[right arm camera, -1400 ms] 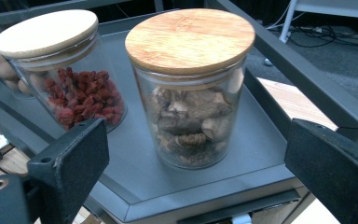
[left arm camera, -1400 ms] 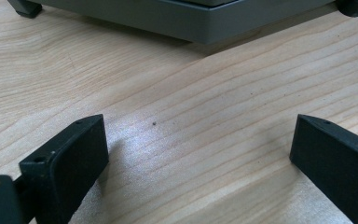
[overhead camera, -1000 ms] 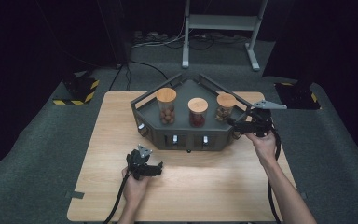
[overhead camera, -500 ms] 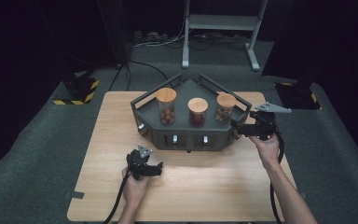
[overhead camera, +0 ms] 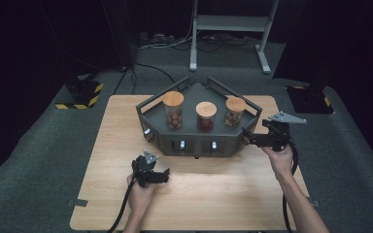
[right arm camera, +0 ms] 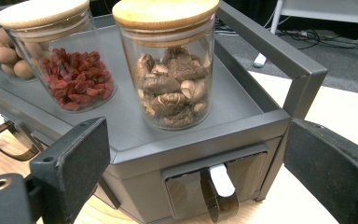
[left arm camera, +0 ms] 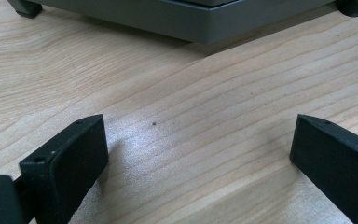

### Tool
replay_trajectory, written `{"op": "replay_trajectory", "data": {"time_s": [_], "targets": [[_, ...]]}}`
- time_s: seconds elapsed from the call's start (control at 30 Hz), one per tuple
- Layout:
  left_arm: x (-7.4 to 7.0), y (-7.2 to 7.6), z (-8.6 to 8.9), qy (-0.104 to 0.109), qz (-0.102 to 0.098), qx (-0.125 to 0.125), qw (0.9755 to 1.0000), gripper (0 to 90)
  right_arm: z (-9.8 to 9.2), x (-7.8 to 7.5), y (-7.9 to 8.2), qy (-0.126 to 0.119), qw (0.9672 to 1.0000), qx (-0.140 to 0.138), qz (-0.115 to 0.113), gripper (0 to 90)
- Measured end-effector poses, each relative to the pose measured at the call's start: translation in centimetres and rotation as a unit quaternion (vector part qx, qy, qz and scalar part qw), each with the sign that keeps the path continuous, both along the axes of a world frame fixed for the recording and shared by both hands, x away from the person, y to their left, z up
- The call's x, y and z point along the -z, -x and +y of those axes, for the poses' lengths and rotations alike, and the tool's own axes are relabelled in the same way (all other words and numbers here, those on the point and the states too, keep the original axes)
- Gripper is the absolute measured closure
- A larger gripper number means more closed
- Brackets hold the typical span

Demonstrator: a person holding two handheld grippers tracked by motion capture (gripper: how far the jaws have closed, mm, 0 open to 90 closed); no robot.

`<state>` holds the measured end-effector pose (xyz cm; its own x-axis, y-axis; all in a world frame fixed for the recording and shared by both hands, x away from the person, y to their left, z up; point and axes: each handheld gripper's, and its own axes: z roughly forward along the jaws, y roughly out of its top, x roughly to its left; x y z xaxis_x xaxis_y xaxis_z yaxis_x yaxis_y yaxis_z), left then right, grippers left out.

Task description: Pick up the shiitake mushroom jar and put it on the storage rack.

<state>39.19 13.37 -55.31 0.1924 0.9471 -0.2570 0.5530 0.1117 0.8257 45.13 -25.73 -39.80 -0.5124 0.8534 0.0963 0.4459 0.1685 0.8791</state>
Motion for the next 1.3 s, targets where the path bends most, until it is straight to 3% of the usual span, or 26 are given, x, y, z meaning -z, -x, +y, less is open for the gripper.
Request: {"op": "replay_trajectory", "data": {"time_s": [1.3], "targets": [[0.0,0.0,0.0,0.001,0.0,-0.001,1.0,4.0,-1.2,3.7,2.2,-0.009,0.9998,0.008,0.015,7.2]]}}
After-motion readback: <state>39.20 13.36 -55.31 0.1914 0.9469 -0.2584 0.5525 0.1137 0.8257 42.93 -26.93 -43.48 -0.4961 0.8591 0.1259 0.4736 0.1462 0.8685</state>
